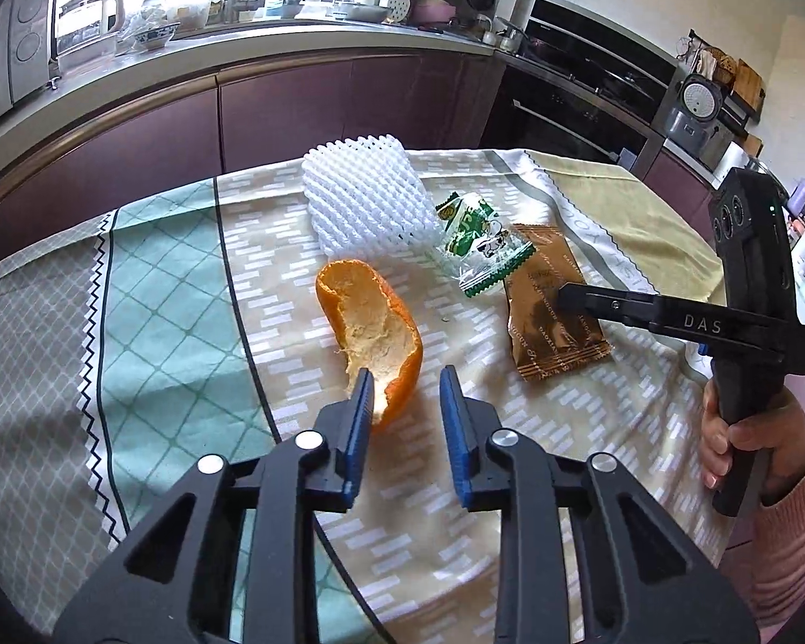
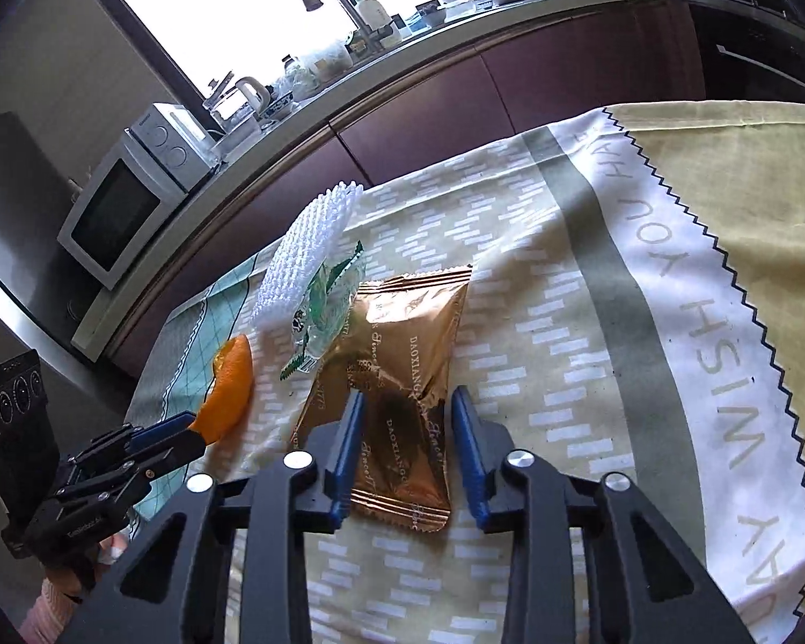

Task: Collect trash
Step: 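Grasp the last orange peel with the left tool while the right tool grasps the gold wrapper, then carry the peel and gold wrapper to the teal bin and open both tools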

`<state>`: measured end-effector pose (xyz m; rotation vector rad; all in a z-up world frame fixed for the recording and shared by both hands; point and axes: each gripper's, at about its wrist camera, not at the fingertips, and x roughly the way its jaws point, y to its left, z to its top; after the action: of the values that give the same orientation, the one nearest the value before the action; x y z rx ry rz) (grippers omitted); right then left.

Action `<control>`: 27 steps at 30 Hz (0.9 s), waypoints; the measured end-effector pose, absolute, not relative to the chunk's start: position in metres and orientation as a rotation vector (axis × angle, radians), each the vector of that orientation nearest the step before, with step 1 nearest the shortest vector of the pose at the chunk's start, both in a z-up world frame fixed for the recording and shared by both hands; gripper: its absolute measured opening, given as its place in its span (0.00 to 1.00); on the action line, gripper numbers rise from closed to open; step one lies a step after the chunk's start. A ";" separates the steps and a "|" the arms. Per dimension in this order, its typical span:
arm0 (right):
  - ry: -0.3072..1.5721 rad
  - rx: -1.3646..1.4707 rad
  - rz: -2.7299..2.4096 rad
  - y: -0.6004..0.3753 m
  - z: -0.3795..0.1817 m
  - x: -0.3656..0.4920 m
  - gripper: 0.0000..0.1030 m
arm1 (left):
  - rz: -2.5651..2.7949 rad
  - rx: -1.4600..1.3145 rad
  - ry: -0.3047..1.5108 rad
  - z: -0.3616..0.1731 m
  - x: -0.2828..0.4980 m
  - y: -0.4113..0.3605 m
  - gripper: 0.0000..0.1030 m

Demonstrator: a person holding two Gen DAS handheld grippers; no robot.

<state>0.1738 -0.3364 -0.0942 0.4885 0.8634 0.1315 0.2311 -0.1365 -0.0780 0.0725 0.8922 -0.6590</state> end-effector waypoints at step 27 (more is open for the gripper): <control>0.782 0.381 0.594 -0.177 -0.026 0.133 0.07 | -0.502 -0.108 0.695 -0.009 0.123 0.071 0.05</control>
<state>0.1334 -0.1769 -0.0264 0.3812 0.7821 0.5940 0.1225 0.0708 -0.0090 -0.1083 0.6951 -0.5024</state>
